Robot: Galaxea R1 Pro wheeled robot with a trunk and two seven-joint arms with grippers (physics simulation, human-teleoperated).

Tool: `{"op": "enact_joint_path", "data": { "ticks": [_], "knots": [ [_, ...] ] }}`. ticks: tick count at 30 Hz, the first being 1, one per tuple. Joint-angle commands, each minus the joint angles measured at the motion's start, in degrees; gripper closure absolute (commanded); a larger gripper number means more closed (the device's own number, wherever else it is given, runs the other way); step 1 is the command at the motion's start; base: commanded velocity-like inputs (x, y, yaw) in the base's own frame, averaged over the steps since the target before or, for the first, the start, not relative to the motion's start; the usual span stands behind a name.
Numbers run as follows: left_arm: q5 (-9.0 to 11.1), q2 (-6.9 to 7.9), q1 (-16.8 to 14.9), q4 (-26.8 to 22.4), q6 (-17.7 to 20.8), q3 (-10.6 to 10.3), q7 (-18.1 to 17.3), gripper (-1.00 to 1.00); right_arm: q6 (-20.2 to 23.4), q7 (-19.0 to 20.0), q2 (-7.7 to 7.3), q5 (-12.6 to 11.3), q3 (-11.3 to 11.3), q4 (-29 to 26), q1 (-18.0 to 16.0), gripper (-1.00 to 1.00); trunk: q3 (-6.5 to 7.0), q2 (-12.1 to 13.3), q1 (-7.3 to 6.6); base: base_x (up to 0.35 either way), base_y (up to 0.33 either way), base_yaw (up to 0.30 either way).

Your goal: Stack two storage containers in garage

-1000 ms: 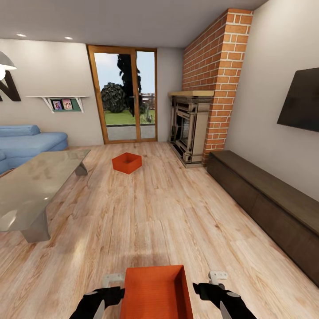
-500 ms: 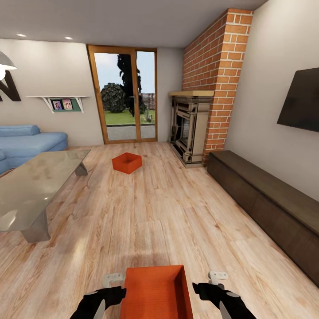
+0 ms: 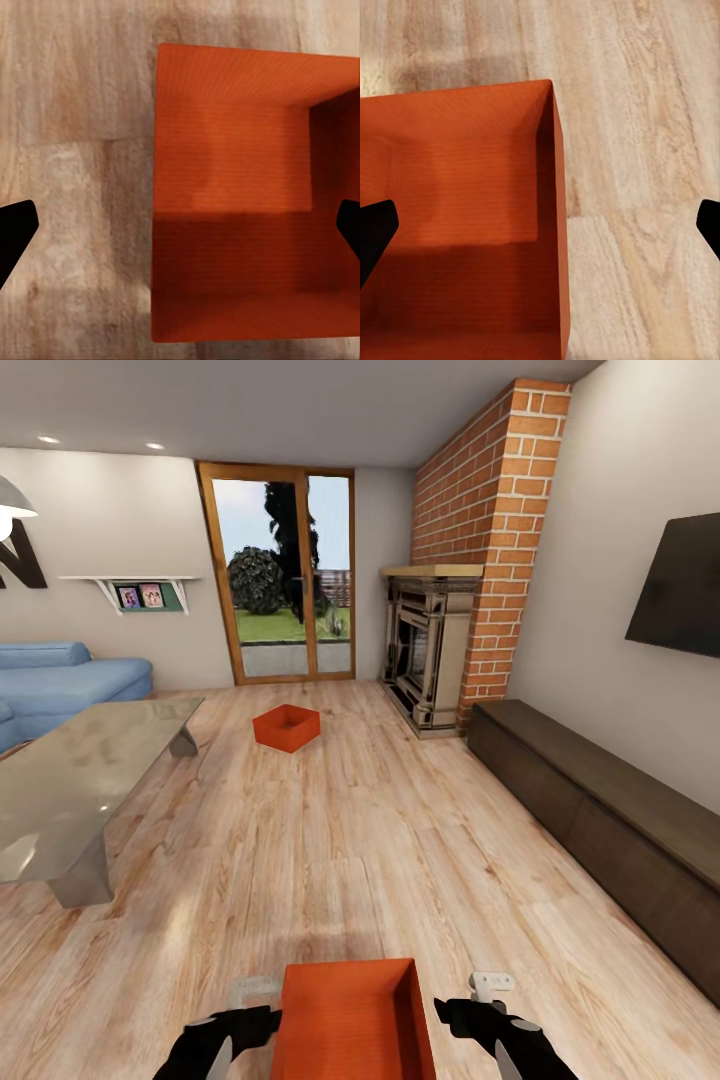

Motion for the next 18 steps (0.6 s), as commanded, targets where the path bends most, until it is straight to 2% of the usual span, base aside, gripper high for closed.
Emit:
{"op": "enact_joint_path", "data": {
  "ticks": [1,6,8,18],
  "knots": [
    [0.46,0.32,-0.02,-0.06,0.29,0.15,0.24,-1.0,0.32,0.03,-0.02,-0.44,0.05,-0.1,-0.01,-1.0,-0.06,-0.03,-0.01,0.0,0.0,0.0],
    [0.4,0.55,-0.02,-0.02,-0.05,0.16,2.07,-1.0,0.32,0.03,-0.02,-0.45,0.05,-0.1,-0.01,-1.0,-0.06,-0.03,-0.01,0.0,0.0,0.0],
    [0.46,0.28,-0.02,0.05,-1.1,0.16,4.51,-1.0,0.32,0.03,-0.02,-0.44,0.05,-0.1,-0.01,-1.0,-0.06,-0.03,-0.01,0.0,0.0,0.0],
    [0.92,0.42,-0.02,0.06,-1.1,0.07,4.51,-1.0,0.32,0.03,-0.02,-0.5,0.05,-0.1,-0.01,-1.0,-0.06,-0.03,-0.01,0.0,0.0,0.0]
  ]
}}
